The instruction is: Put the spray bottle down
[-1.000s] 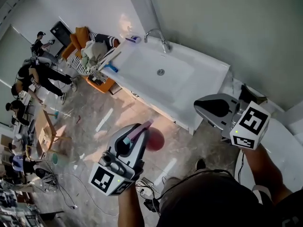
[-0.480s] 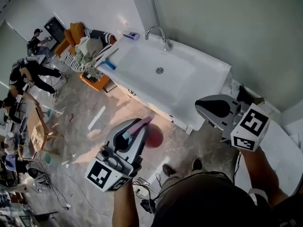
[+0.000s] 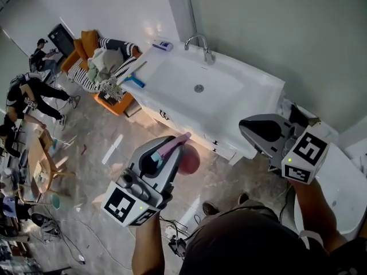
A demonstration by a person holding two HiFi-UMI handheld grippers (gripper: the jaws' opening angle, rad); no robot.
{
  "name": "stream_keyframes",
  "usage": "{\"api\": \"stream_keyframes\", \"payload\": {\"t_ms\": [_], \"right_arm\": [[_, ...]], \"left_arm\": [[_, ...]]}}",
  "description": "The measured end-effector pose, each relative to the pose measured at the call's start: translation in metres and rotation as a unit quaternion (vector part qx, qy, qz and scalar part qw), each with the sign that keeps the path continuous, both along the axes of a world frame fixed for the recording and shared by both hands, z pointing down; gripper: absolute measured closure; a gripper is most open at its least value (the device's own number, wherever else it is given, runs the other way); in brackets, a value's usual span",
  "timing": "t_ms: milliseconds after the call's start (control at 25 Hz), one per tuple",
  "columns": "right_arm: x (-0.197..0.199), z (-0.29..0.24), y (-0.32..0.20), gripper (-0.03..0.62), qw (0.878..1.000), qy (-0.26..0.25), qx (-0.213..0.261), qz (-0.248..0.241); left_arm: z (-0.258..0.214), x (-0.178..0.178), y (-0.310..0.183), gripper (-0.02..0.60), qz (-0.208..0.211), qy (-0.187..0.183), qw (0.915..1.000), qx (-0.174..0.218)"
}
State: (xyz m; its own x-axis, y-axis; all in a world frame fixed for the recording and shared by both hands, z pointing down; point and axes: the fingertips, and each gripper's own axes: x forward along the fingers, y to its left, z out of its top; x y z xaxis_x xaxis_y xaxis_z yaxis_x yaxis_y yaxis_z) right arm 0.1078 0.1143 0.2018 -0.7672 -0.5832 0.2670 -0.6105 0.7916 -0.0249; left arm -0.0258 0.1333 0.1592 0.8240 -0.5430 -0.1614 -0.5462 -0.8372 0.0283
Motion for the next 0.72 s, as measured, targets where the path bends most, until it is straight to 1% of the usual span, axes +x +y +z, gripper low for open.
{"api": "stream_keyframes", "payload": {"t_ms": [160, 320, 480, 720], "right_arm": [[-0.012, -0.001, -0.004, 0.585, 1.000, 0.001, 0.006, 0.011], [-0.011, 0.001, -0.011, 0.585, 1.000, 0.005, 0.001, 0.019], [0.003, 0.005, -0.030, 0.585, 1.000, 0.003, -0.002, 0.019], [0.025, 0.013, -0.071, 0.585, 1.000, -0.007, -0.014, -0.002]], "left_arm": [[0.002, -0.011, -0.010, 0.517, 0.014, 0.000, 0.9999, 0.003], [0.003, -0.011, -0.020, 0.517, 0.023, 0.003, 0.9997, -0.001], [0.007, 0.003, -0.038, 0.517, 0.022, -0.002, 0.9997, -0.004], [0.011, 0.028, -0.067, 0.517, 0.001, -0.014, 0.9998, -0.014]]}}
